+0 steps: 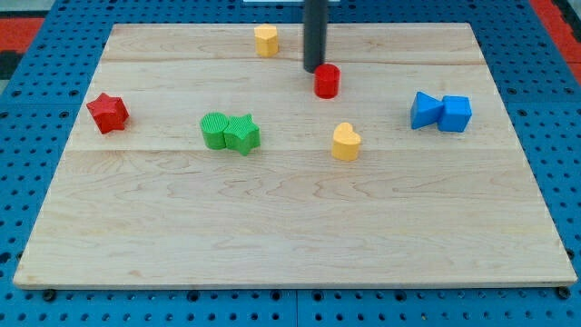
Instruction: Place the red circle above the green star
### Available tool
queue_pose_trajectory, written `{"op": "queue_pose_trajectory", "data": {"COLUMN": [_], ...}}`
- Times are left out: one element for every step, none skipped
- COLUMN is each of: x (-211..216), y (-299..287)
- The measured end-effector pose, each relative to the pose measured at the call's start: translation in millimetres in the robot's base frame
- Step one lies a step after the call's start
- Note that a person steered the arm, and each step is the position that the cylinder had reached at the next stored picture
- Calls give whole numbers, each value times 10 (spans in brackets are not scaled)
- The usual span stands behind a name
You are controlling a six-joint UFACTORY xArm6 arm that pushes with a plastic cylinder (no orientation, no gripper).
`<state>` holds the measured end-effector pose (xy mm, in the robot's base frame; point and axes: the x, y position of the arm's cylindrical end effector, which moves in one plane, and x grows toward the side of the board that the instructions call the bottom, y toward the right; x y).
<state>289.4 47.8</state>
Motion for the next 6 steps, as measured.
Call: {"op": "queue_pose_trajectory", "data": {"x": [-72, -22, 131, 287, 359, 391], "y": [346, 635, 537, 411, 257, -402]}}
